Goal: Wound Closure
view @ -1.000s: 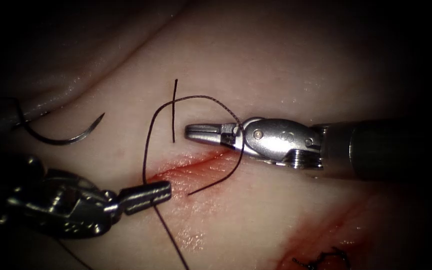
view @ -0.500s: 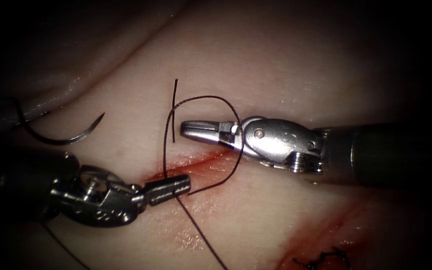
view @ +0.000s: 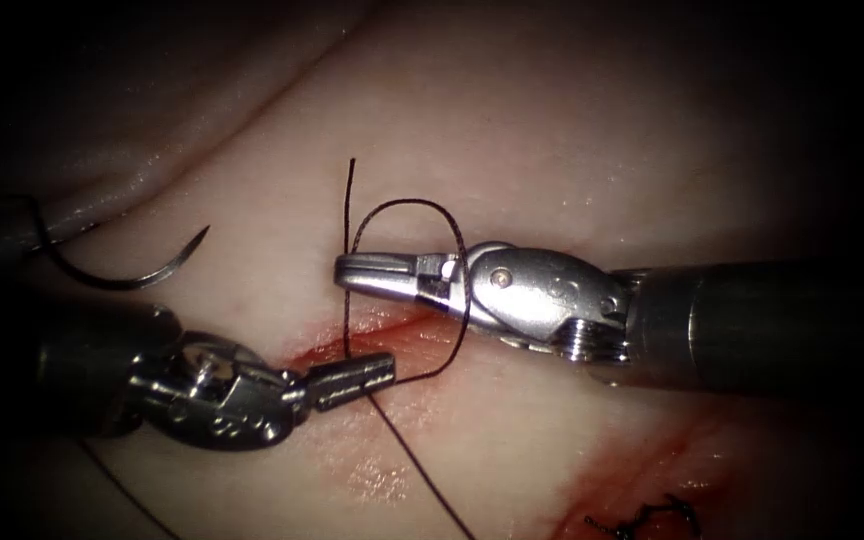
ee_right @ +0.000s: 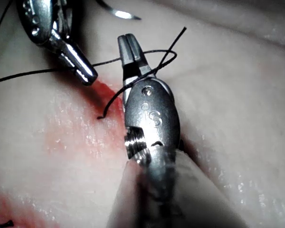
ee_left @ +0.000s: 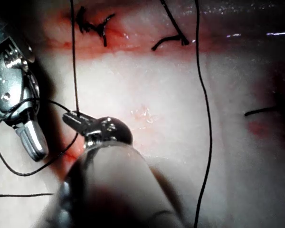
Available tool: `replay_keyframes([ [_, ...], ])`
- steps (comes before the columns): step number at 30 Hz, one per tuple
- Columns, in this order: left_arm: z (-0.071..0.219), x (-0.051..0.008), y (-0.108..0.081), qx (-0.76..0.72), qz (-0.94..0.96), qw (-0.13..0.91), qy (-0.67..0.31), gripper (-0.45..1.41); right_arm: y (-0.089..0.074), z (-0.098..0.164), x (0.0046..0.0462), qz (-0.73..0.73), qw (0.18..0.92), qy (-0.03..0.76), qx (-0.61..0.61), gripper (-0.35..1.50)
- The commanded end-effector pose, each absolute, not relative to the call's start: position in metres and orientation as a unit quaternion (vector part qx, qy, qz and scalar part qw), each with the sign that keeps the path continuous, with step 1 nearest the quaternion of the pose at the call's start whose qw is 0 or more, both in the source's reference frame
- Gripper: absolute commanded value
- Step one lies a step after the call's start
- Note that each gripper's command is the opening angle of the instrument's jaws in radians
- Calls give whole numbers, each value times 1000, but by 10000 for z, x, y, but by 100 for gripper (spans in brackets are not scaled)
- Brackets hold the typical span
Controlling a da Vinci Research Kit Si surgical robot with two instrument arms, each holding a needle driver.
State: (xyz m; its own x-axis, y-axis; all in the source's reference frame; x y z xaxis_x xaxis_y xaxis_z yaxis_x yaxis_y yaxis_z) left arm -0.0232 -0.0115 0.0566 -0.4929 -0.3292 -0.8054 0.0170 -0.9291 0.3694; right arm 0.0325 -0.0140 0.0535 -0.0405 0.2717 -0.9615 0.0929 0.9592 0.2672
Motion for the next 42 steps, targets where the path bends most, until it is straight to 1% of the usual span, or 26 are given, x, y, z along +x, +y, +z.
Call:
replay_keyframes([
  [1,572,-240,-121,492,-850,101,-160,-45,-144,539,335,66,681,718,127,-35],
  [4,573,-257,-128,496,-847,104,-157,-45,-145,540,344,68,682,718,123,-33],
  [5,571,-262,-132,495,-849,107,-153,-45,-145,541,349,73,683,717,122,34],
  [6,570,-264,-133,495,-848,107,-153,-45,-145,542,352,77,686,714,117,63],
  [7,567,-265,-134,496,-848,107,-153,-45,-146,542,353,82,688,712,115,84],
  [8,565,-265,-135,496,-848,107,-152,-45,-146,543,356,88,690,709,116,101],
  [9,561,-265,-136,497,-848,106,-151,-45,-147,545,358,93,691,707,117,111],
  [14,546,-267,-138,500,-845,113,-149,-45,-154,550,365,95,691,707,117,113],
  [16,538,-268,-137,510,-839,121,-144,-45,-154,551,366,95,692,707,116,110],
  [21,518,-267,-130,536,-820,153,-134,-45,-156,555,365,88,698,700,119,110],
  [25,503,-264,-117,554,-807,167,-118,-45,-160,562,364,79,707,692,121,105],
  [34,489,-233,-89,550,-807,180,-116,-45,-164,564,363,71,716,683,126,105],
  [42,478,-223,-63,578,-787,188,-103,-45,-178,571,365,43,729,666,152,105],
])
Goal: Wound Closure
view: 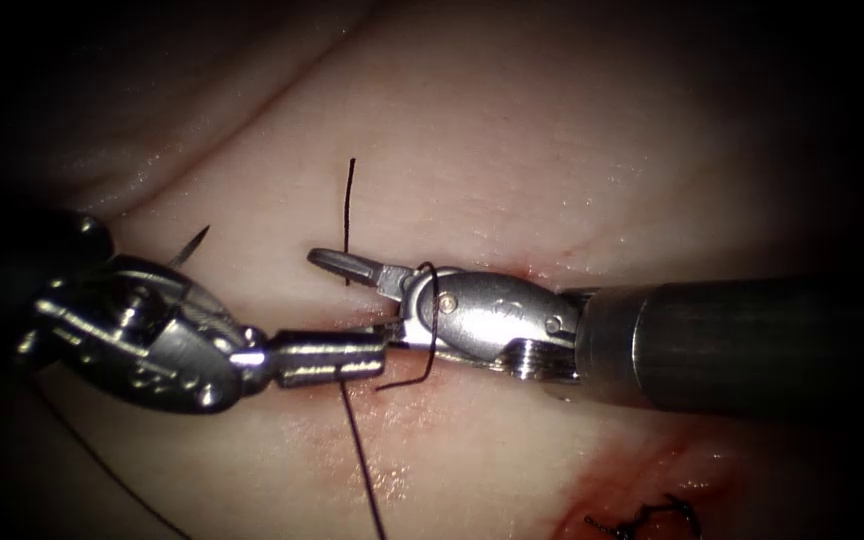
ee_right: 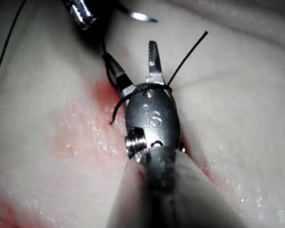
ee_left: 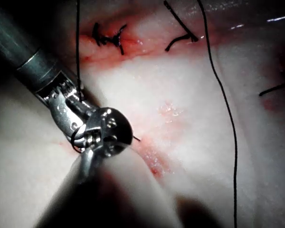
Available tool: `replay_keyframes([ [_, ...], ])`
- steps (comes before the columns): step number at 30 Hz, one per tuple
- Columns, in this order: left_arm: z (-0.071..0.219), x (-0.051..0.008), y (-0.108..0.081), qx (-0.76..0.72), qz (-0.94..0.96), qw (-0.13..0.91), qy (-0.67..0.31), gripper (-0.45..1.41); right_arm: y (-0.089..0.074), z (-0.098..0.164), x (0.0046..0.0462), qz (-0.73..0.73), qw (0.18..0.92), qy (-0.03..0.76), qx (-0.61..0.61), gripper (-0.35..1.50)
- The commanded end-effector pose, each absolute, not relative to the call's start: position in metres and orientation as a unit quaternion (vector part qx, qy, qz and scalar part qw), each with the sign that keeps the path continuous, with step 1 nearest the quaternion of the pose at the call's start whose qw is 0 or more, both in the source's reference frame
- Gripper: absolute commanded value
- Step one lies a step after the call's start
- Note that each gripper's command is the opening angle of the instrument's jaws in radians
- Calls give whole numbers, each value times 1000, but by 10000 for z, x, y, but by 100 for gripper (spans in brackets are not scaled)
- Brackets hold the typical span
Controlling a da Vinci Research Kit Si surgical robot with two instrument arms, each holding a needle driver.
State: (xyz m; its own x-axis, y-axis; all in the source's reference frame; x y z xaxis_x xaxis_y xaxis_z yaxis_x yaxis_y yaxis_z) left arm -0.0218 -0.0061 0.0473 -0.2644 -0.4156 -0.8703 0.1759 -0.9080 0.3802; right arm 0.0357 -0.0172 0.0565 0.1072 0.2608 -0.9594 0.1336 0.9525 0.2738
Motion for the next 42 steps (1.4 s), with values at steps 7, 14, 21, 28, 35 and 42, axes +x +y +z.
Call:
replay_keyframes([
  [7,483,-221,-48,615,-764,177,-80,-45,-193,578,368,21,732,656,180,103],
  [14,507,-207,-27,643,-745,159,-72,-45,-198,581,367,1,720,664,204,95],
  [21,541,-202,-10,649,-742,151,-76,-45,-201,582,366,-10,711,668,220,93],
  [28,583,-193,-7,612,-770,145,-107,-45,-205,580,362,-14,689,681,249,83],
  [35,611,-175,-7,578,-793,139,-132,-45,-206,579,363,-4,672,694,259,81],
  [42,648,-166,-22,555,-806,139,-154,-45,-205,579,363,19,621,732,279,48],
])
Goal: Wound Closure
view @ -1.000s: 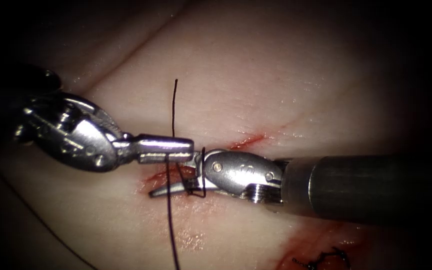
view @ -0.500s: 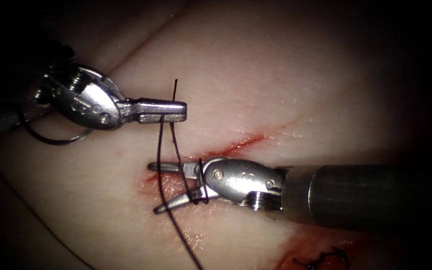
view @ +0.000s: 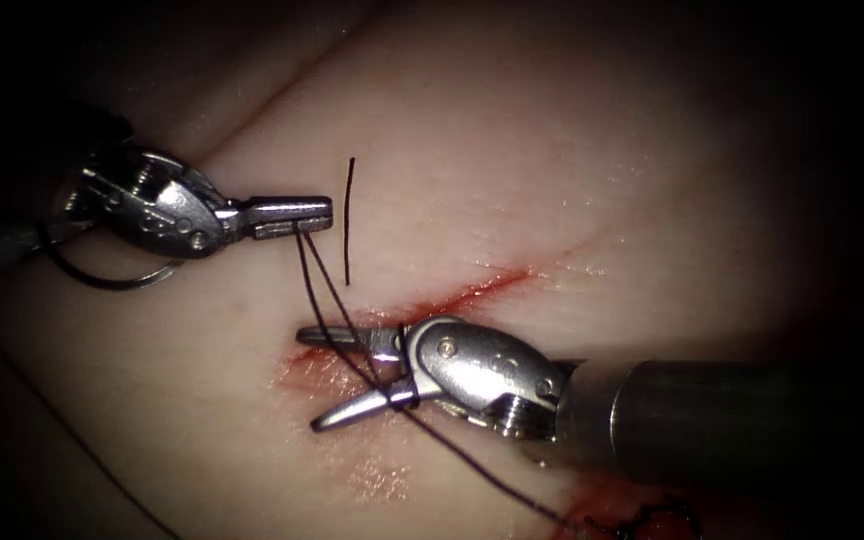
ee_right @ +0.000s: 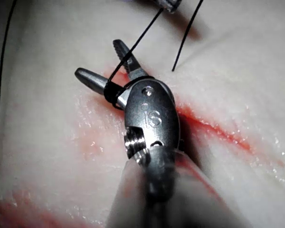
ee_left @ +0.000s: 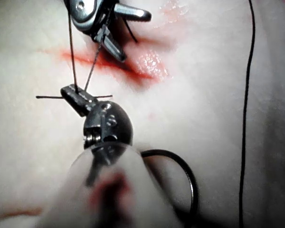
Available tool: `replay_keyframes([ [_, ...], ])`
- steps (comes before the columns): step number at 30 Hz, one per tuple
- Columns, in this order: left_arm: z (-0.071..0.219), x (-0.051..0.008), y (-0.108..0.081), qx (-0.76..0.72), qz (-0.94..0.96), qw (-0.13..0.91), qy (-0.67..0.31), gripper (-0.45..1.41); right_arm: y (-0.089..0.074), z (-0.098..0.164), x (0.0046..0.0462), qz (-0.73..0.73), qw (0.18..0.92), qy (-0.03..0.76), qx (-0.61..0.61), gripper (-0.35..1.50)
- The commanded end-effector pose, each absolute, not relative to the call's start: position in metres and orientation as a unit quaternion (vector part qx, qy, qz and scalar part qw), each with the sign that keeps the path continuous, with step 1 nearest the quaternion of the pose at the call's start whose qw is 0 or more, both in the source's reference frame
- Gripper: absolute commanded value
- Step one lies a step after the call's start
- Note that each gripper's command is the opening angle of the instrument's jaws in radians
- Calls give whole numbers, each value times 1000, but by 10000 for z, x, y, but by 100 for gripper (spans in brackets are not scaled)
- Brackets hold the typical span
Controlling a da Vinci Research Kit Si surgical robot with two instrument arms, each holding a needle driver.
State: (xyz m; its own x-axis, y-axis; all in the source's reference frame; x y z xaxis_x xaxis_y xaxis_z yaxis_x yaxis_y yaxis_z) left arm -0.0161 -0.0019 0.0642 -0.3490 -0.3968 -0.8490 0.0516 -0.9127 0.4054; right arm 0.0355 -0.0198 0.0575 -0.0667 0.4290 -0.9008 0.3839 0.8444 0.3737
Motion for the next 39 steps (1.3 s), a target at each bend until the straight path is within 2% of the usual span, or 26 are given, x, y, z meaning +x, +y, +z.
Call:
replay_keyframes([
  [1,652,-166,-28,558,-804,139,-154,-45,-205,579,364,27,610,740,282,41],
  [13,642,-167,-61,566,-797,146,-153,-45,-187,586,362,86,557,781,270,39],
  [14,641,-167,-62,565,-797,145,-153,-45,-186,586,362,90,556,782,267,48],
  [15,640,-168,-64,565,-798,145,-154,-45,-185,586,362,94,557,782,264,64],
  [16,640,-168,-65,564,-798,145,-154,-45,-184,586,362,96,558,781,264,69],
  [24,644,-167,-79,559,-801,145,-158,-45,-174,578,356,115,548,786,260,93],
  [32,655,-171,-94,548,-810,146,-146,-45,-167,572,348,129,533,795,258,91],
  [39,645,-192,-109,535,-821,152,-127,-45,-152,578,344,174,553,784,221,91],
])
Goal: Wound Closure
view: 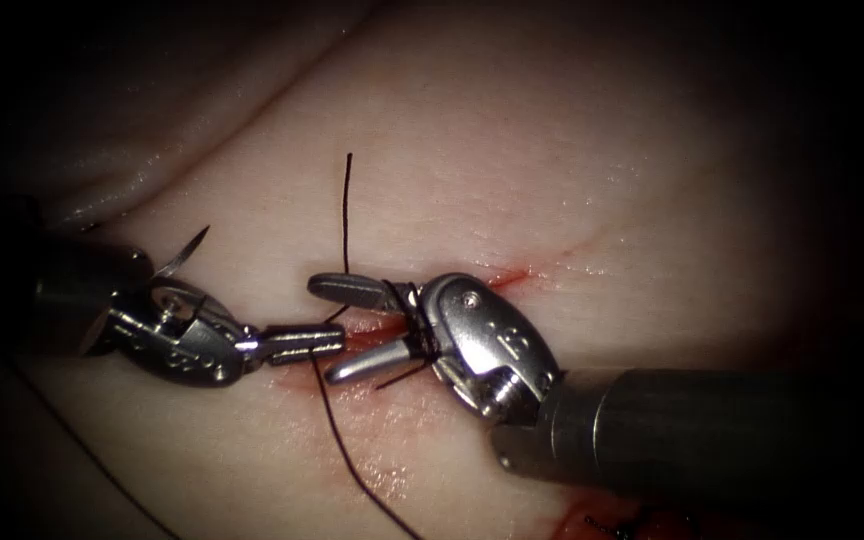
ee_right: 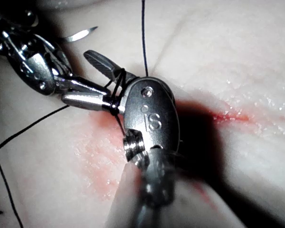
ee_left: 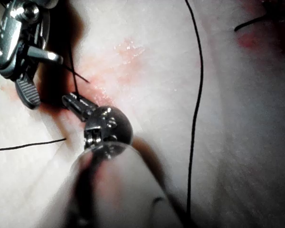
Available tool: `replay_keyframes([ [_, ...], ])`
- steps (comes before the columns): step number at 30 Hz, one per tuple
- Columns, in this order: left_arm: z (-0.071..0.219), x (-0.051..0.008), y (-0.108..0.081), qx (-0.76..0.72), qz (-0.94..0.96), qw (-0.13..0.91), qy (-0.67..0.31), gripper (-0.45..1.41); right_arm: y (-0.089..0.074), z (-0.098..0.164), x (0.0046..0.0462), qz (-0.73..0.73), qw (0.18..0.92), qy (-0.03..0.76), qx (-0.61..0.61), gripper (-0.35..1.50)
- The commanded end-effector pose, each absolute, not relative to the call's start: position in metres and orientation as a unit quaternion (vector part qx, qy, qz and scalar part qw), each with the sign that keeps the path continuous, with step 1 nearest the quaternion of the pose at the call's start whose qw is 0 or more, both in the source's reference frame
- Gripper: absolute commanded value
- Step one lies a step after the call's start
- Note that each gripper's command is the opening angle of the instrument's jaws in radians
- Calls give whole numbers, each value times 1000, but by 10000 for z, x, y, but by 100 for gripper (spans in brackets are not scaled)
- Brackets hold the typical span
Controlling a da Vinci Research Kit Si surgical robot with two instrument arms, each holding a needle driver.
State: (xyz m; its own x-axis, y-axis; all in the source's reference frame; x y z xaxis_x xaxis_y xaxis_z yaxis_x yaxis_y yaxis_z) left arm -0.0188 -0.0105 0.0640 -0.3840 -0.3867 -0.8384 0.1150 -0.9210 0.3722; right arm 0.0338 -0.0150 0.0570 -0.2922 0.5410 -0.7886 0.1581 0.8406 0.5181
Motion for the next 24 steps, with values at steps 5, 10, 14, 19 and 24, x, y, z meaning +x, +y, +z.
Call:
replay_keyframes([
  [5,633,-208,-121,532,-825,157,-114,-45,-139,585,334,212,576,768,182,91],
  [10,624,-222,-131,531,-826,161,-103,-45,-135,590,329,236,594,754,151,91],
  [14,615,-233,-135,535,-824,160,-99,-45,-132,594,328,254,615,736,126,89],
  [19,610,-232,-130,538,-822,160,-95,-45,-126,601,326,281,644,705,99,89],
  [24,609,-228,-129,539,-822,161,-93,-45,-126,618,324,313,659,677,93,89],
])
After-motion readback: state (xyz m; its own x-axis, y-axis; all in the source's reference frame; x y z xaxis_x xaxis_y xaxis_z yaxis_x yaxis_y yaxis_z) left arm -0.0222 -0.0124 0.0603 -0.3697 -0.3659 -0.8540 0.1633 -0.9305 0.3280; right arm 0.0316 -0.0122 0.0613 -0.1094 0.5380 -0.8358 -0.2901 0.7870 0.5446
